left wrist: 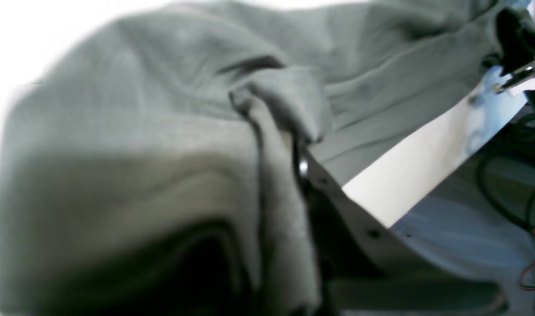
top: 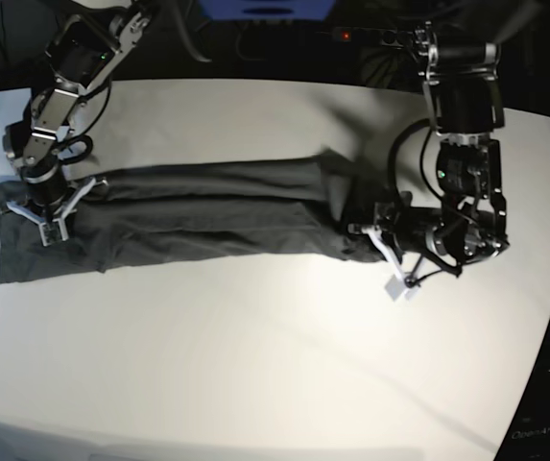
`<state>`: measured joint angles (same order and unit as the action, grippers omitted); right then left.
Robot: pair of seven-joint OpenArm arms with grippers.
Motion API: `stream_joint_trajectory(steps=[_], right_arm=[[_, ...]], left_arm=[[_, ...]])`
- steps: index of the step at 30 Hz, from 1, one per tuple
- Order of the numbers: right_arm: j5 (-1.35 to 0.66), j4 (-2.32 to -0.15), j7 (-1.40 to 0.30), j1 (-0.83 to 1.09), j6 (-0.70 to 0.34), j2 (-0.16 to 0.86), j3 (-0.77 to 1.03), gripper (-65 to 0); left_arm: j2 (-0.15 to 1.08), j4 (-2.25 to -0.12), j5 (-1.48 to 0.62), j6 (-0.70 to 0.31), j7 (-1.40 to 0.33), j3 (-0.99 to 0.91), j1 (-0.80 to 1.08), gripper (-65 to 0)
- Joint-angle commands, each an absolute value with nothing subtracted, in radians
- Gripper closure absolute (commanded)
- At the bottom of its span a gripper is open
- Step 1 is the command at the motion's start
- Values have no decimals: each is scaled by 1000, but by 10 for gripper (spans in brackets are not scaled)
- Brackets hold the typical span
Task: Fold the T-shirt properly
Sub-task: 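Lift the strip end with the left gripper toward the right gripper, then fold the held strip end over the shirt toward the right gripper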
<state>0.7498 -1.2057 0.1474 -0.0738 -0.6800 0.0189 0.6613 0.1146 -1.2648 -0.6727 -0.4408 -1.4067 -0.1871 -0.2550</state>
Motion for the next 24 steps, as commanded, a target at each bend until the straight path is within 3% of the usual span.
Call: stream_joint_trajectory(steps=[1,11,19,24], right_arm=[[789,-1204,94,-70,-698,22,662,-4],[789,-1202,94,-70,-698,22,662,-4],[789,-1202,94,-70,-698,22,662,-4],[789,-1202,94,-70,-698,21,662,-4]], left_arm=[[108,-1276,-699,-443,-1396,-188,-294,-33],[33,-1283,-687,-401,-1396,-148,-314,-33],[-18,-1320,-746,-65,-1396,-27,-374,-33],[-53,-1402,-743,220,-1396,88,-387,-33]])
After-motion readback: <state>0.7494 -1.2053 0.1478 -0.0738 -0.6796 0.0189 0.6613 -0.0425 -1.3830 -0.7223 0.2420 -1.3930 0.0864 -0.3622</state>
